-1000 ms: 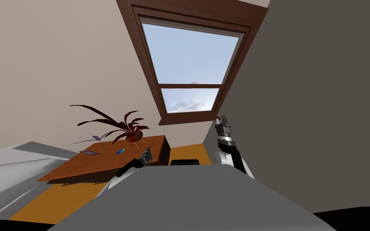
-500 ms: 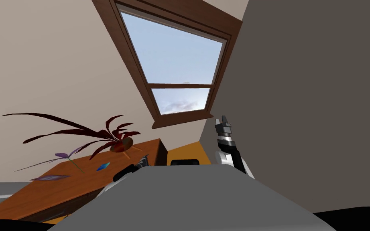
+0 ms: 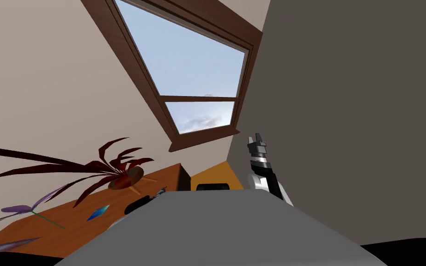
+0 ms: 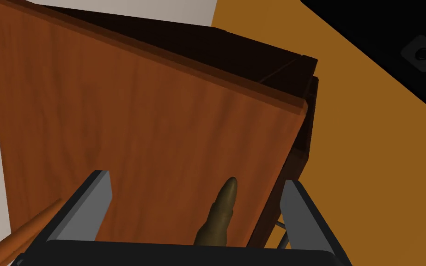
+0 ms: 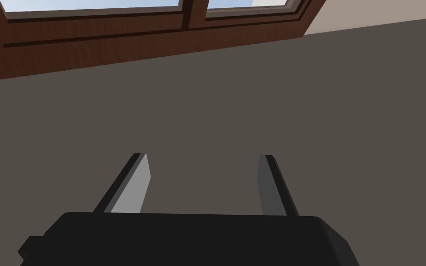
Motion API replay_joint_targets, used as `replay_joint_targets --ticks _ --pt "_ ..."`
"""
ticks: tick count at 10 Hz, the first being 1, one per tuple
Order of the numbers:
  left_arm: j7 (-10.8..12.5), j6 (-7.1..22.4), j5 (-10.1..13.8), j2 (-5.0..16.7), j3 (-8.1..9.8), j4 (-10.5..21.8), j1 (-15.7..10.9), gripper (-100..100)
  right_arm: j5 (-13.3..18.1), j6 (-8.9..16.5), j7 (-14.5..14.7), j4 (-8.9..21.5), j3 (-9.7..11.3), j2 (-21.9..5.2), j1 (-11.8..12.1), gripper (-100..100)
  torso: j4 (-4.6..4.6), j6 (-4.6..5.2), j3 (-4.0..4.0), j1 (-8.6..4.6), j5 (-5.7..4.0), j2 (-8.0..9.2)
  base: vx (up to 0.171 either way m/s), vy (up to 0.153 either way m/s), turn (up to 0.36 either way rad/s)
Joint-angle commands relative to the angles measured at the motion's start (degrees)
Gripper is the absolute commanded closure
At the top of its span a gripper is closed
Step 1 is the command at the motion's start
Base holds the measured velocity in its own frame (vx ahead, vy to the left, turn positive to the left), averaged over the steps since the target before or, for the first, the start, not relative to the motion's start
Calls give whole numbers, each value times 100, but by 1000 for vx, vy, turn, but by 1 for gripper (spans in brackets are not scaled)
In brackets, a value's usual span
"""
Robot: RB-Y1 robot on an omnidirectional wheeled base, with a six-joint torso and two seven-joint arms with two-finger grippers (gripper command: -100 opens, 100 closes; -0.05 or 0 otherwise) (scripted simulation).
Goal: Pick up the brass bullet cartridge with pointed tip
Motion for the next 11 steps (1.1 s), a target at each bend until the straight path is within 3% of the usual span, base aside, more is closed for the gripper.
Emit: replay_joint_targets --ticks 1,5,9,10,11 --pt "-72 285 44 10 78 259 13 -100 0 0 0 0 0 0 0 0 0 0 0 0 0 0 -11 58 -331" --pt "-271 813 193 98 249 857 45 -100 0 0 0 0 -1 -1 0 0 2 -3 5 23 4 9 -29 99 -349" --pt "-407 1116 263 176 356 1227 59 -100 0 0 0 0 -1 0 1 0 0 -4 0 0 0 0 -25 58 -157" --pt "-356 1031 222 145 324 1152 31 -100 0 0 0 0 -1 -1 1 0 1 -3 2 12 2 3 -19 49 -54" --pt "-365 1059 223 150 329 1170 26 0 0 0 0 0 -1 0 2 0 0 -7 -1 0 2 -3 -3 9 8"
